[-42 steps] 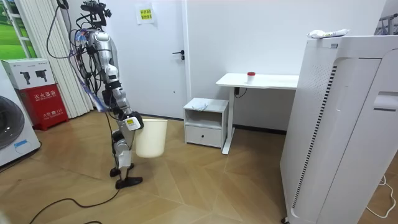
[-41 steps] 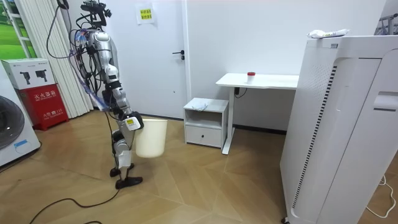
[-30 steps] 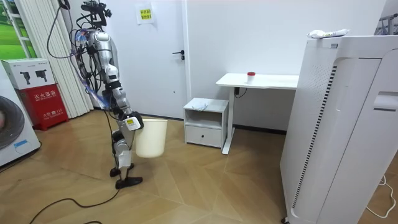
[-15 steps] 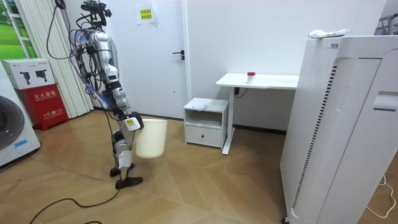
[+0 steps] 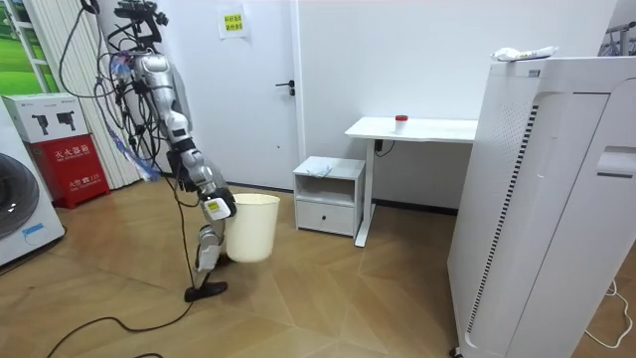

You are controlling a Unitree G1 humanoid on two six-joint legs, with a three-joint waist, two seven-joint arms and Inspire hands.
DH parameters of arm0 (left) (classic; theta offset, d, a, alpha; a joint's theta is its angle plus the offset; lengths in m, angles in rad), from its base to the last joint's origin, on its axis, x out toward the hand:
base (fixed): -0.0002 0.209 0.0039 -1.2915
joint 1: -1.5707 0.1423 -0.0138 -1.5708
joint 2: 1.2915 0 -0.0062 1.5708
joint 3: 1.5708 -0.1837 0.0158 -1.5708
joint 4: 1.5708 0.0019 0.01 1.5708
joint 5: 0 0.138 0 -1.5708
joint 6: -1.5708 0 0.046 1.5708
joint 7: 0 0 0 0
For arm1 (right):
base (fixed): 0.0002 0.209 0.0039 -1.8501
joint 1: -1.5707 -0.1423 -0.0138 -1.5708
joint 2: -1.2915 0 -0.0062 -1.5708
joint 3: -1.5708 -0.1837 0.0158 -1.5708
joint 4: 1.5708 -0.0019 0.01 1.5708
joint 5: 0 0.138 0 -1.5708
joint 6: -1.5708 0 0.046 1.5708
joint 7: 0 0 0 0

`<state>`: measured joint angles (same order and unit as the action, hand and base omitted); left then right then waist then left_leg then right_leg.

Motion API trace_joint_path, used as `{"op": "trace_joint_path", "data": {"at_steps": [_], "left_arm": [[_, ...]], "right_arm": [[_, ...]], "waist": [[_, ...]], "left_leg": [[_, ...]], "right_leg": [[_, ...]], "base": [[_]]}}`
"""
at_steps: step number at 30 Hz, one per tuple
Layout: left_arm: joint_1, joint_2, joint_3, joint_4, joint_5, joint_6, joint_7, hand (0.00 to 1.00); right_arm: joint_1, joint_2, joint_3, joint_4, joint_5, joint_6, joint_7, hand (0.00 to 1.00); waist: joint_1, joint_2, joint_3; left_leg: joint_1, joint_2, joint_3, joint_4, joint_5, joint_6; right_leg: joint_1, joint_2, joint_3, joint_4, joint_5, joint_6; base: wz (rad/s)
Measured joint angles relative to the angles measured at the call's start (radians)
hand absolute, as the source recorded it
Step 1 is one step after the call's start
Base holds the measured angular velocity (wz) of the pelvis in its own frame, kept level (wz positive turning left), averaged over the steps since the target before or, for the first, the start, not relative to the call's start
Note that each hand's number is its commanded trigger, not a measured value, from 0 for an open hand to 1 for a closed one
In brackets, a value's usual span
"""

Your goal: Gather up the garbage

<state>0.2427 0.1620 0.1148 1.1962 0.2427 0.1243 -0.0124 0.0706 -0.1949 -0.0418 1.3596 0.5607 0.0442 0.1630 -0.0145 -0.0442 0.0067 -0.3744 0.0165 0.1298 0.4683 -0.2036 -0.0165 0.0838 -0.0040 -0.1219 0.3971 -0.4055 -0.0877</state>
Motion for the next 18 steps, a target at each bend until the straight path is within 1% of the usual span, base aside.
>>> {"op": "trace_joint_path", "data": {"at_steps": [1,2,3,4,5,6,7,8,9,10,11,12,13,14,15,16,17,18], "left_arm": [[0.012,0.002,0.0,0.001,0.001,0.0,-0.001,0.0],[0.018,0.004,0.0,0.001,-0.001,0.0,-0.001,0.0],[0.023,0.004,0.001,0.001,-0.014,0.0,-0.001,0.0],[0.022,0.002,0.0,0.0,-0.016,-0.003,-0.002,0.0],[0.02,0.001,0.0,-0.001,-0.016,-0.006,-0.002,0.0],[0.008,-0.002,0.001,-0.002,-0.015,-0.02,-0.006,0.0],[-0.008,0.002,0.004,-0.002,-0.016,-0.032,-0.009,0.0],[-0.021,0.003,0.003,-0.002,-0.016,-0.039,-0.009,0.0],[-0.038,0.005,0.001,-0.007,-0.016,-0.051,-0.007,0.0],[-0.045,0.008,0.0,-0.021,-0.017,-0.059,0.002,0.0],[-0.05,0.009,-0.001,-0.027,-0.02,-0.061,0.005,0.0],[-0.06,0.011,-0.01,-0.039,-0.046,-0.063,0.011,0.0],[-0.065,0.015,-0.02,-0.047,-0.058,-0.068,0.015,0.0],[-0.075,0.015,-0.022,-0.049,-0.064,-0.068,0.021,0.0],[-0.102,0.013,-0.023,-0.055,-0.066,-0.067,0.035,0.0],[-0.123,0.013,-0.025,-0.067,-0.065,-0.068,0.055,0.0],[-0.129,0.013,-0.032,-0.075,-0.065,-0.07,0.068,0.0],[-0.141,0.008,-0.045,-0.081,-0.07,-0.082,0.092,0.0]], "right_arm": [[0.007,-0.003,0.002,-0.001,-0.009,0.0,-0.002,1.0],[0.013,-0.004,0.004,-0.004,-0.009,0.0,-0.005,1.0],[0.024,-0.006,0.012,-0.007,-0.008,0.001,-0.014,1.0],[0.03,-0.006,0.012,-0.009,-0.01,0.001,-0.025,1.0],[0.03,-0.007,0.011,-0.009,-0.013,0.001,-0.031,1.0],[0.029,-0.011,0.001,-0.011,-0.018,0.0,-0.039,1.0],[0.034,-0.01,-0.015,-0.013,-0.02,-0.002,-0.041,1.0],[0.03,-0.01,-0.021,-0.013,-0.021,-0.002,-0.043,1.0],[0.025,-0.011,-0.022,-0.014,-0.021,-0.006,-0.053,1.0],[0.026,-0.01,-0.014,-0.015,-0.023,-0.016,-0.06,1.0],[0.027,-0.01,-0.004,-0.021,-0.019,-0.024,-0.064,1.0],[0.036,-0.009,0.017,-0.042,-0.02,-0.032,-0.074,1.0],[0.04,-0.008,0.02,-0.047,-0.012,-0.033,-0.076,1.0],[0.04,-0.008,0.019,-0.047,-0.002,-0.036,-0.076,1.0],[0.039,-0.008,0.017,-0.047,0.024,-0.047,-0.075,1.0],[0.034,-0.007,0.017,-0.038,0.027,-0.054,-0.073,1.0],[0.029,-0.007,0.018,-0.04,0.029,-0.057,-0.073,1.0],[0.018,-0.008,0.021,-0.051,0.031,-0.075,-0.074,1.0]], "waist": [[0.009,0.002,0.0008],[0.018,0.001,0.0004],[0.022,-0.004,-0.0015],[0.02,-0.012,-0.0032],[0.02,-0.016,-0.0049],[0.019,-0.022,-0.0106],[0.015,-0.044,-0.0129],[0.018,-0.05,-0.009],[0.024,-0.047,-0.0044],[0.03,-0.044,0.0033],[0.031,-0.043,0.0047],[0.035,-0.035,0.0084],[0.033,-0.03,0.0004],[0.031,-0.033,-0.0063],[0.026,-0.021,-0.0091],[0.022,-0.021,-0.0085],[0.026,-0.021,-0.0083],[0.045,-0.013,-0.0045]], "left_leg": [[-0.015,0.0,0.0,-0.121,0.065,-0.005],[-0.016,0.001,0.0,-0.165,0.096,-0.006],[-0.017,0.0,0.0,-0.221,0.162,0.002],[-0.018,-0.007,0.004,-0.23,0.239,0.016],[-0.018,-0.016,0.011,-0.226,0.275,0.025],[-0.023,-0.035,0.033,-0.193,0.314,0.068],[-0.041,-0.059,0.059,-0.116,0.269,0.093],[-0.047,-0.067,0.065,-0.079,0.243,0.096],[-0.054,-0.065,0.082,-0.001,0.178,0.102],[-0.059,-0.063,0.088,0.09,0.12,0.123],[-0.067,-0.059,0.09,0.14,0.098,0.135],[-0.071,-0.048,0.107,0.223,0.06,0.146],[-0.051,-0.051,0.131,0.243,0.015,0.157],[-0.034,-0.058,0.133,0.235,-0.011,0.166],[0.003,-0.076,0.131,0.207,-0.057,0.171],[0.041,-0.097,0.12,0.166,-0.083,0.167],[0.06,-0.104,0.11,0.142,-0.093,0.159],[0.088,-0.106,0.106,0.106,-0.097,0.157]], "right_leg": [[0.016,-0.003,0.009,0.0,-0.019,-0.001],[0.026,-0.007,0.02,-0.002,-0.026,0.005],[0.057,-0.013,0.038,-0.017,-0.041,0.015],[0.088,-0.026,0.048,-0.039,-0.056,0.025],[0.099,-0.036,0.056,-0.049,-0.061,0.032],[0.118,-0.062,0.07,-0.072,-0.073,0.052],[0.134,-0.098,0.08,-0.079,-0.081,0.072],[0.141,-0.108,0.082,-0.076,-0.078,0.082],[0.147,-0.122,0.092,-0.05,-0.062,0.112],[0.157,-0.135,0.094,-0.003,-0.04,0.146],[0.159,-0.141,0.094,0.028,-0.027,0.153],[0.156,-0.15,0.093,0.109,0.007,0.152],[0.132,-0.155,0.089,0.207,0.05,0.155],[0.112,-0.162,0.085,0.263,0.08,0.151],[0.075,-0.174,0.077,0.366,0.163,0.159],[0.04,-0.189,0.062,0.445,0.244,0.168],[0.018,-0.2,0.054,0.486,0.258,0.17],[-0.05,-0.225,0.035,0.566,0.224,0.162]], "base": [[-0.49],[-0.55],[-0.42],[-0.31],[-0.21],[-0.15],[-0.13],[-0.17],[-0.24],[-0.23],[-0.13],[0.0],[0.09],[0.39],[0.56],[0.49],[0.1],[-0.23]]}}
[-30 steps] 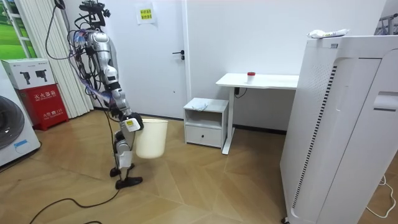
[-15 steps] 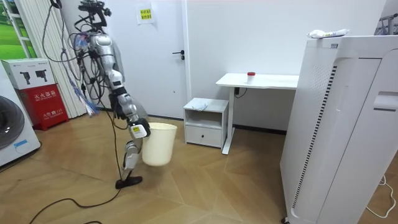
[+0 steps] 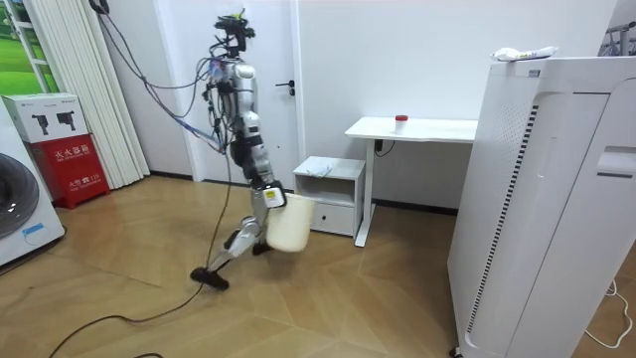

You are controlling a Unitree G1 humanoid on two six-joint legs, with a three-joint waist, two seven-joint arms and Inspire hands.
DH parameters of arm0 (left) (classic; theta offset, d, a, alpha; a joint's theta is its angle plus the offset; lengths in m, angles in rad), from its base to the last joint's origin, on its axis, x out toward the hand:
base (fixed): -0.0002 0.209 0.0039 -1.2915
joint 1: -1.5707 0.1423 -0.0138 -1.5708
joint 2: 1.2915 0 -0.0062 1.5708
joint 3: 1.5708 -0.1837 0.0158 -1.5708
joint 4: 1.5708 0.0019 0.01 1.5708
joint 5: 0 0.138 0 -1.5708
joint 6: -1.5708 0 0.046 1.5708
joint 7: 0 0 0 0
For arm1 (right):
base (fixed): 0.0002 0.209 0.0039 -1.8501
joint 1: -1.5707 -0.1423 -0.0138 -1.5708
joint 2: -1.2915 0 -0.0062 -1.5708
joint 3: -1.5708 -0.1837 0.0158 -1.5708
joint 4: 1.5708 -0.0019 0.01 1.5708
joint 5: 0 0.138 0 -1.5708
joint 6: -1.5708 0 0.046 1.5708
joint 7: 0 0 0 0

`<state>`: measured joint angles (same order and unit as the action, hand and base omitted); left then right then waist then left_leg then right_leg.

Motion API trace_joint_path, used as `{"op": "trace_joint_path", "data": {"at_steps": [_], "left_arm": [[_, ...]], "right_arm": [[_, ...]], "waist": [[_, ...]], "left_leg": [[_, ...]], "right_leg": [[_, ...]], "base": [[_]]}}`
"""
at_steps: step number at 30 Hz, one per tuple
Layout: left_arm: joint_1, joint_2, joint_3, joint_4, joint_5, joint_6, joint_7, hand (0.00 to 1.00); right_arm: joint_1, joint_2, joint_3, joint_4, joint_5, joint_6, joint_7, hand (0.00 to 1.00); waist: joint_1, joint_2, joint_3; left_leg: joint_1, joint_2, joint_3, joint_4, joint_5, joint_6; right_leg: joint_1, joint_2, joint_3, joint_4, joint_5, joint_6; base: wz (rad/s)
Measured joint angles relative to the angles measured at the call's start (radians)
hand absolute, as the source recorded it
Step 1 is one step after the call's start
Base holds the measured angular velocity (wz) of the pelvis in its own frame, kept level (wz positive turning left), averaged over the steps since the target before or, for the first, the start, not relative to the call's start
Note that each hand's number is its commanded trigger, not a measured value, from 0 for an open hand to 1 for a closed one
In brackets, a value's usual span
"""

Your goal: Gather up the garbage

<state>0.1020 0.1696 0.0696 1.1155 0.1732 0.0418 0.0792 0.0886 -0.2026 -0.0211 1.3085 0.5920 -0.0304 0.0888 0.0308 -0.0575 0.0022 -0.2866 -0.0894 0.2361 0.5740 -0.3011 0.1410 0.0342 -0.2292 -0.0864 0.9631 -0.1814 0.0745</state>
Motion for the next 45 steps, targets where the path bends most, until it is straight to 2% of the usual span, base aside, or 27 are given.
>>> {"op": "trace_joint_path", "data": {"at_steps": [1,2,4,5,7,8,9,10,12,13,16,20,21,24,25,30,32,33,34,38,39,43,45], "left_arm": [[0.0,-0.006,-0.018,0.001,-0.029,-0.005,0.017,0.0],[-0.001,-0.008,-0.019,0.0,-0.039,-0.008,0.024,0.0],[-0.003,-0.006,-0.022,-0.011,-0.056,-0.023,0.056,0.0],[-0.008,-0.005,-0.02,-0.017,-0.055,-0.029,0.064,0.0],[-0.038,-0.006,-0.03,-0.045,-0.051,-0.055,0.091,0.0],[-0.045,-0.004,-0.036,-0.057,-0.051,-0.061,0.096,0.0],[-0.059,-0.01,-0.038,-0.071,-0.045,-0.074,0.108,0.0],[-0.063,-0.012,-0.038,-0.1,-0.023,-0.089,0.115,0.0],[-0.065,-0.013,-0.038,-0.162,0.015,-0.1,0.142,0.0],[-0.072,-0.013,-0.04,-0.198,0.026,-0.117,0.163,0.0],[-0.122,-0.013,-0.063,-0.23,0.068,-0.162,0.224,0.0],[-0.184,-0.013,-0.083,-0.233,0.121,-0.202,0.276,0.0],[-0.198,-0.013,-0.096,-0.233,0.135,-0.215,0.302,0.0],[-0.227,-0.016,-0.133,-0.231,0.136,-0.244,0.357,0.0],[-0.235,-0.017,-0.151,-0.231,0.135,-0.246,0.37,0.0],[-0.274,-0.013,-0.202,-0.203,0.137,-0.265,0.4,0.0],[-0.294,-0.018,-0.225,-0.166,0.143,-0.274,0.415,0.0],[-0.31,-0.027,-0.231,-0.142,0.15,-0.277,0.42,0.0],[-0.321,-0.034,-0.231,-0.123,0.159,-0.277,0.421,0.0],[-0.353,-0.04,-0.232,-0.088,0.173,-0.277,0.421,0.0],[-0.371,-0.041,-0.232,-0.076,0.173,-0.277,0.421,0.0],[-0.413,-0.04,-0.234,-0.069,0.17,-0.282,0.445,0.0],[-0.431,-0.04,-0.256,-0.045,0.169,-0.283,0.464,0.0]], "right_arm": [[-0.006,-0.001,0.002,-0.026,-0.001,-0.01,-0.004,1.0],[-0.01,0.0,0.004,-0.035,-0.001,-0.013,-0.004,1.0],[-0.022,0.004,0.036,-0.059,0.0,-0.014,-0.005,1.0],[-0.024,0.006,0.044,-0.062,0.0,-0.015,-0.004,1.0],[-0.044,0.01,0.066,-0.063,0.003,-0.025,-0.002,1.0],[-0.049,0.012,0.072,-0.062,0.002,-0.031,-0.002,1.0],[-0.049,0.017,0.078,-0.052,0.0,-0.045,-0.001,1.0],[-0.057,0.025,0.077,-0.045,0.0,-0.051,0.0,1.0],[-0.083,0.027,0.094,-0.018,0.006,-0.062,0.01,1.0],[-0.097,0.025,0.111,-0.002,0.0,-0.066,0.019,1.0],[-0.121,0.02,0.121,0.022,-0.007,-0.067,0.013,1.0],[-0.131,0.019,0.153,0.025,-0.009,-0.08,0.039,1.0],[-0.141,0.019,0.164,0.024,-0.008,-0.083,0.048,1.0],[-0.162,0.016,0.199,0.03,-0.002,-0.092,0.059,1.0],[-0.173,0.014,0.205,0.041,0.002,-0.092,0.066,1.0],[-0.224,0.013,0.227,0.055,0.0,-0.092,0.07,1.0],[-0.243,0.014,0.242,0.055,0.0,-0.09,0.069,1.0],[-0.254,0.015,0.247,0.055,0.001,-0.091,0.068,1.0],[-0.267,0.019,0.257,0.054,0.001,-0.092,0.067,1.0],[-0.291,0.031,0.276,0.055,0.0,-0.099,0.066,1.0],[-0.297,0.035,0.276,0.055,0.0,-0.101,0.065,1.0],[-0.317,0.042,0.284,0.052,0.006,-0.104,0.061,1.0],[-0.33,0.044,0.308,0.051,0.01,-0.103,0.053,1.0]], "waist": [[0.005,0.018,-0.0014],[0.005,0.022,0.0004],[0.001,0.042,0.0056],[0.001,0.043,0.0052],[-0.005,0.03,0.0105],[-0.009,0.021,0.0132],[-0.03,0.017,0.0086],[-0.023,0.021,0.001],[-0.025,0.026,0.005],[-0.028,0.03,0.0096],[-0.03,0.042,0.0146],[-0.036,0.039,0.0192],[-0.047,0.039,0.0196],[-0.058,0.047,0.0265],[-0.063,0.053,0.0306],[-0.087,0.064,0.0368],[-0.092,0.068,0.0425],[-0.095,0.072,0.0497],[-0.098,0.073,0.0531],[-0.111,0.076,0.0575],[-0.111,0.076,0.0628],[-0.111,0.073,0.0746],[-0.112,0.073,0.0748]], "left_leg": [[0.038,0.008,-0.007,-0.046,0.004,-0.007],[0.06,0.012,-0.018,-0.073,0.008,-0.013],[0.131,0.044,-0.048,-0.144,0.022,-0.035],[0.143,0.05,-0.052,-0.159,0.026,-0.041],[0.157,0.076,-0.062,-0.173,0.021,-0.068],[0.156,0.077,-0.074,-0.164,0.016,-0.077],[0.148,0.095,-0.109,-0.141,0.004,-0.099],[0.151,0.111,-0.114,-0.147,0.006,-0.117],[0.155,0.132,-0.118,-0.162,0.013,-0.132],[0.155,0.138,-0.119,-0.171,0.018,-0.138],[0.152,0.142,-0.118,-0.197,0.022,-0.145],[0.147,0.142,-0.106,-0.205,0.022,-0.145],[0.137,0.142,-0.104,-0.205,0.022,-0.145],[0.101,0.145,-0.101,-0.198,0.022,-0.145],[0.088,0.148,-0.1,-0.196,0.022,-0.145],[0.035,0.145,-0.092,-0.185,0.025,-0.142],[0.019,0.147,-0.089,-0.176,0.025,-0.142],[0.01,0.147,-0.089,-0.175,0.025,-0.142],[-0.006,0.147,-0.086,-0.17,0.025,-0.142],[-0.053,0.15,-0.084,-0.157,0.026,-0.144],[-0.061,0.15,-0.083,-0.154,0.026,-0.144],[-0.106,0.149,-0.077,-0.13,0.026,-0.144],[-0.128,0.149,-0.075,-0.125,0.026,-0.144]], "right_leg": [[-0.069,-0.01,-0.015,0.048,-0.049,-0.01],[-0.1,-0.013,-0.022,0.056,-0.071,-0.012],[-0.206,-0.007,-0.061,-0.015,-0.141,-0.02],[-0.229,-0.003,-0.063,-0.062,-0.147,-0.021],[-0.281,0.009,-0.085,-0.353,-0.132,-0.022],[-0.285,0.016,-0.088,-0.438,-0.099,-0.011],[-0.277,0.042,-0.081,-0.482,-0.026,-0.003],[-0.254,0.077,-0.084,-0.52,-0.019,-0.017],[-0.239,0.104,-0.093,-0.546,-0.009,-0.032],[-0.238,0.113,-0.093,-0.553,-0.008,-0.034],[-0.25,0.123,-0.093,-0.567,-0.007,-0.036],[-0.265,0.124,-0.084,-0.569,-0.006,-0.037],[-0.276,0.124,-0.081,-0.569,-0.005,-0.037],[-0.308,0.127,-0.08,-0.578,0.01,-0.039],[-0.317,0.129,-0.084,-0.587,0.017,-0.04],[-0.378,0.125,-0.08,-0.57,0.022,-0.041],[-0.395,0.125,-0.081,-0.563,0.022,-0.042],[-0.406,0.125,-0.081,-0.559,0.023,-0.042],[-0.427,0.124,-0.079,-0.55,0.024,-0.044],[-0.476,0.125,-0.077,-0.539,0.027,-0.05],[-0.486,0.125,-0.075,-0.533,0.027,-0.05],[-0.534,0.123,-0.063,-0.512,0.028,-0.051],[-0.556,0.123,-0.059,-0.51,0.031,-0.055]], "base": [[-0.31],[-0.29],[-0.11],[0.14],[0.27],[0.57],[0.47],[0.36],[-0.04],[0.0],[-0.06],[-0.09],[-0.09],[-0.06],[0.0],[-0.06],[-0.06],[-0.05],[-0.06],[-0.04],[-0.04],[-0.05],[-0.07]]}}
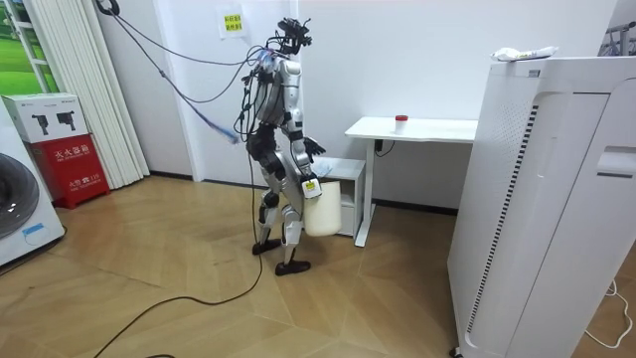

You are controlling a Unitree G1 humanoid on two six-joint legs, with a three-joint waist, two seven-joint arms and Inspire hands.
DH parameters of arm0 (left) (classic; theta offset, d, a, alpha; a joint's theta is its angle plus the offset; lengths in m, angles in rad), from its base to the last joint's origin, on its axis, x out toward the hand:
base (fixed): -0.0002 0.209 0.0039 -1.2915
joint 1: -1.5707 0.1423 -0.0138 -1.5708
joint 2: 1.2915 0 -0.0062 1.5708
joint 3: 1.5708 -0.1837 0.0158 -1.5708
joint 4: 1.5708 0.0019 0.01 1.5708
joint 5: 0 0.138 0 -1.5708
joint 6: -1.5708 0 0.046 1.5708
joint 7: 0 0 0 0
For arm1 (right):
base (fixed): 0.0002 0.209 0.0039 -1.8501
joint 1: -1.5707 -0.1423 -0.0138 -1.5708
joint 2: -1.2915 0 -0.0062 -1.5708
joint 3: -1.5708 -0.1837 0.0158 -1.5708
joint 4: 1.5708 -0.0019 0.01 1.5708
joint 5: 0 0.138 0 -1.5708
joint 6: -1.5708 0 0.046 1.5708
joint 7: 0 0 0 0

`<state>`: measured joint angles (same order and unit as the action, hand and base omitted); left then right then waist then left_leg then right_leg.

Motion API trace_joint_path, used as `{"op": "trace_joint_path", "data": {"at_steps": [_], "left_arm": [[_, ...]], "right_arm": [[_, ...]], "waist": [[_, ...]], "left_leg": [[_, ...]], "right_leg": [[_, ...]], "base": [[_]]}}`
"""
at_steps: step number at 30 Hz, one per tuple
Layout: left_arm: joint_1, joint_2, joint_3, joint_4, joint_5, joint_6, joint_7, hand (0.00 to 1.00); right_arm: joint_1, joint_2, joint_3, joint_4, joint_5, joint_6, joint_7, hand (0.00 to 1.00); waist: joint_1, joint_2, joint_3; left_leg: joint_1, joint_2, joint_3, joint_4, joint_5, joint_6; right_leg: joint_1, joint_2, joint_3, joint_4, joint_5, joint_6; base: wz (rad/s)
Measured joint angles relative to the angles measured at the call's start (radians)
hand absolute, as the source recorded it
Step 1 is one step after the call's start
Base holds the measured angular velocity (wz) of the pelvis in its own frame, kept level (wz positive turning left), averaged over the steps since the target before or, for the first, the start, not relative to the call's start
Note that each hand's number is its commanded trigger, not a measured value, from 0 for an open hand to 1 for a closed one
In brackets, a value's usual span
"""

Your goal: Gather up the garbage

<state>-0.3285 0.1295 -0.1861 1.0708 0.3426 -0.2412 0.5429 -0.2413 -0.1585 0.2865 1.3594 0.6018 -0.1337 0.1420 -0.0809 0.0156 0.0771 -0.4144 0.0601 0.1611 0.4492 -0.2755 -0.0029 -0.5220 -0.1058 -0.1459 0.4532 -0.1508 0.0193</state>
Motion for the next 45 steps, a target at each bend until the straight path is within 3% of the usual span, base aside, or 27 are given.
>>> {"op": "trace_joint_path", "data": {"at_steps": [4,18,25,37,45], "left_arm": [[-0.016,-0.001,-0.045,0.033,0.001,-0.004,0.012,0.0],[-0.077,0.012,-0.049,0.053,0.004,-0.004,0.017,0.0],[-0.08,0.017,-0.071,0.065,0.004,0.014,0.02,0.0],[-0.127,0.02,-0.112,0.131,0.023,0.04,0.024,0.0],[-0.149,0.026,-0.115,0.153,0.045,0.064,0.022,0.0]], "right_arm": [[-0.014,0.006,0.021,0.0,0.005,-0.008,-0.015,1.0],[-0.014,0.001,0.04,0.0,0.073,-0.007,-0.021,1.0],[-0.016,-0.002,0.039,-0.001,0.072,-0.004,-0.02,1.0],[-0.035,-0.011,0.043,-0.035,0.128,-0.008,-0.032,1.0],[-0.033,-0.013,0.045,-0.041,0.218,0.001,-0.023,1.0]], "waist": [[-0.002,0.0,0.0002],[-0.029,0.004,0.0025],[-0.039,0.006,0.0034],[-0.079,0.002,0.0123],[-0.109,0.0,0.0137]], "left_leg": [[-0.026,0.004,0.0,0.01,0.0,0.0],[-0.059,0.007,0.006,0.03,0.0,0.0],[-0.071,0.008,0.006,0.037,0.0,0.0],[-0.193,0.019,0.015,0.131,-0.005,0.005],[-0.272,0.032,0.015,0.19,-0.019,0.012]], "right_leg": [[-0.022,0.002,-0.001,0.001,0.003,-0.004],[-0.051,0.003,0.003,0.0,0.015,-0.006],[-0.063,0.003,0.006,0.006,0.019,-0.006],[-0.184,0.0,0.016,0.086,0.02,-0.021],[-0.249,0.003,0.013,0.124,0.027,-0.025]], "base": [[-0.01],[-0.02],[0.0],[-0.01],[0.0]]}}
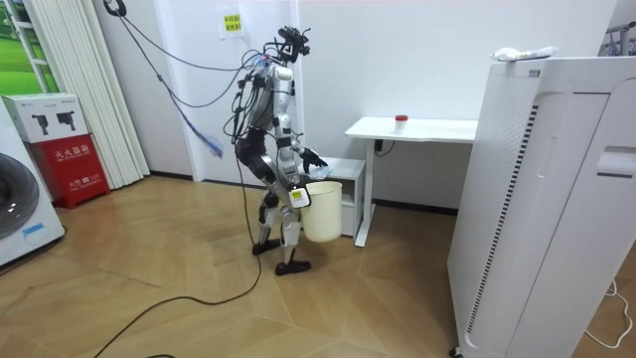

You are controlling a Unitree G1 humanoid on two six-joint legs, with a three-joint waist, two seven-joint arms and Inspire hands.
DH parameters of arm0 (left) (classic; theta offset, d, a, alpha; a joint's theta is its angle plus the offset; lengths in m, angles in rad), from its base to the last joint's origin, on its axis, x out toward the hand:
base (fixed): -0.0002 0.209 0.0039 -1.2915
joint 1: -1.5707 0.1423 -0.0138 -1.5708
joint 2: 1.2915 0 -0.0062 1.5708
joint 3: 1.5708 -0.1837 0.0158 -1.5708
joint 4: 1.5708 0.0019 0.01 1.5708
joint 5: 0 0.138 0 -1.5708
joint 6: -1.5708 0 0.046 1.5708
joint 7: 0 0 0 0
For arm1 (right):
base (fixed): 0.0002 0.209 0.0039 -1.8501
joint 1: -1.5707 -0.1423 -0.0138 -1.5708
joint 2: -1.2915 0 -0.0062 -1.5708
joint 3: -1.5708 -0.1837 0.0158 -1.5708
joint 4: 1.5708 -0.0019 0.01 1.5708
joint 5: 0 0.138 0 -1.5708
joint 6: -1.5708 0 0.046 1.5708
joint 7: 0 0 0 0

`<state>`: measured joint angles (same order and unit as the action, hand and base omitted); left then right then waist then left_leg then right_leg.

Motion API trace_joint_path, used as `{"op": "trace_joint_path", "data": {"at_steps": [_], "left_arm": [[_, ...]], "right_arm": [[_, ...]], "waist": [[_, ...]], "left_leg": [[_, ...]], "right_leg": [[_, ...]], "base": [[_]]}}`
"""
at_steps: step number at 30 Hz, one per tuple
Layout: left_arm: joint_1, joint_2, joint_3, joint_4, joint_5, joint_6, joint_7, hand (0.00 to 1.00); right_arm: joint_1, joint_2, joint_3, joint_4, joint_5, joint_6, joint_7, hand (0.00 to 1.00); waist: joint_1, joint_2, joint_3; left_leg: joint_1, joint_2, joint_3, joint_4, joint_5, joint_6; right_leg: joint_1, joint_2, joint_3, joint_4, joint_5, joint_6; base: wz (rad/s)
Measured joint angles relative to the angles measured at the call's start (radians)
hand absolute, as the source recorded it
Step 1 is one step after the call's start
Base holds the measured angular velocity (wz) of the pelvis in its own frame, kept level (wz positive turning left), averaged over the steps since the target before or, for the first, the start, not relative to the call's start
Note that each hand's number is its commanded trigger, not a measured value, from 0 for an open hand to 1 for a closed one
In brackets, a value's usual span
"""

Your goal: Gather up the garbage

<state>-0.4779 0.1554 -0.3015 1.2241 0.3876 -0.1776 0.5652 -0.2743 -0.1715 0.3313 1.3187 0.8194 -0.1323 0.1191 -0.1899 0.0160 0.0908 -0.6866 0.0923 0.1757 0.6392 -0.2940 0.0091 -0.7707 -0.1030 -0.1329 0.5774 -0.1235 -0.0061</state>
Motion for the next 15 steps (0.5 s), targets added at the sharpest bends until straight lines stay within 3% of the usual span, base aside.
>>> {"op": "trace_joint_path", "data": {"at_steps": [7,8,9,10,15], "left_arm": [[-0.06,0.037,-0.036,0.015,0.009,0.008,0.018,0.0],[-0.061,0.04,-0.04,0.015,0.01,0.008,0.019,0.45],[-0.066,0.042,-0.045,0.015,0.01,0.014,0.022,0.68],[-0.069,0.043,-0.056,0.017,0.012,0.021,0.029,1.0],[-0.079,0.051,-0.074,0.014,0.029,0.025,0.102,1.0]], "right_arm": [[0.0,-0.021,0.008,-0.038,0.056,0.002,0.004,1.0],[0.0,-0.021,0.008,-0.039,0.058,0.002,0.004,1.0],[0.0,-0.021,0.008,-0.039,0.059,0.002,0.005,1.0],[0.0,-0.021,0.008,-0.04,0.061,0.002,0.004,1.0],[0.0,-0.026,0.01,-0.042,0.098,0.003,0.005,1.0]], "waist": [[-0.013,0.0,0.0003],[-0.017,0.0,0.0002],[-0.024,0.0,0.0003],[-0.025,0.0,0.0003],[-0.028,0.0,0.0]], "left_leg": [[-0.098,0.005,-0.007,0.093,-0.027,0.004],[-0.101,0.004,-0.007,0.094,-0.027,0.005],[-0.107,0.002,-0.006,0.099,-0.028,0.007],[-0.111,0.003,0.001,0.107,-0.031,0.009],[-0.14,0.01,0.001,0.157,-0.052,0.011]], "right_leg": [[-0.095,-0.007,0.008,0.087,-0.022,-0.001],[-0.099,-0.008,0.008,0.089,-0.022,-0.001],[-0.107,-0.011,0.01,0.097,-0.023,0.0],[-0.115,-0.011,0.017,0.102,-0.024,0.0],[-0.144,-0.011,0.023,0.144,-0.038,-0.001]], "base": [[0.01],[0.03],[0.0],[-0.07],[-0.04]]}}
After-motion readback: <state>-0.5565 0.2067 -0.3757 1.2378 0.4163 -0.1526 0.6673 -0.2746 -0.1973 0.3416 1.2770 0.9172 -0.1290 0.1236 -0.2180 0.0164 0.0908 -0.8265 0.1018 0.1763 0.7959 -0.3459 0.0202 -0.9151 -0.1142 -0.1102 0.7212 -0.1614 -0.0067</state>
